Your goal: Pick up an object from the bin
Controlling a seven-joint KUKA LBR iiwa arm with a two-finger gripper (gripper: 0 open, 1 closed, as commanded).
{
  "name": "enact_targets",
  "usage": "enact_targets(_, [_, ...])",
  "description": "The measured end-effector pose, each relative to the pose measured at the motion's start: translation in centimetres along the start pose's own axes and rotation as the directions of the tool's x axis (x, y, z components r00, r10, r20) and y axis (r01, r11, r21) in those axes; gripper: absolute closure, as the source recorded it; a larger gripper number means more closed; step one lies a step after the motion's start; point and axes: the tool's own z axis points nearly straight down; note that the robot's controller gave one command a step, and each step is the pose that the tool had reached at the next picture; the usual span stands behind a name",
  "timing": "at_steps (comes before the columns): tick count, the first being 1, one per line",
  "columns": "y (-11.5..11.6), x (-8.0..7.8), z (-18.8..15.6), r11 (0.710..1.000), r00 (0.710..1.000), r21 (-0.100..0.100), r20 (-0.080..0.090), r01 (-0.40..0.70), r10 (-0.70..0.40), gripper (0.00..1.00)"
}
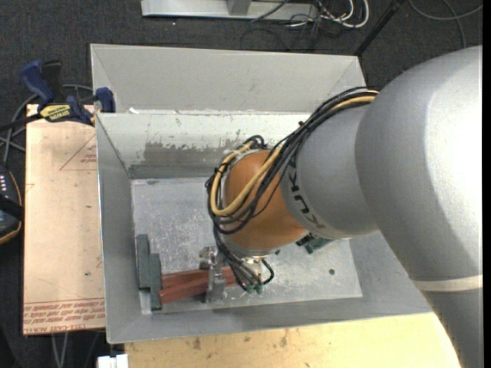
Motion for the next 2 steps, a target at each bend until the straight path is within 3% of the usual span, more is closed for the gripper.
enact_targets(1, [-0.48, -0.72, -16.47, 0.999, 0.999, -0.002, 0.01, -0.04, 0.04, 1.0])
enact_targets(2, [-0.51, -0.58, -16.02, 0.999, 0.999, 0.0, 0.002, -0.04, 0.04, 0.0])
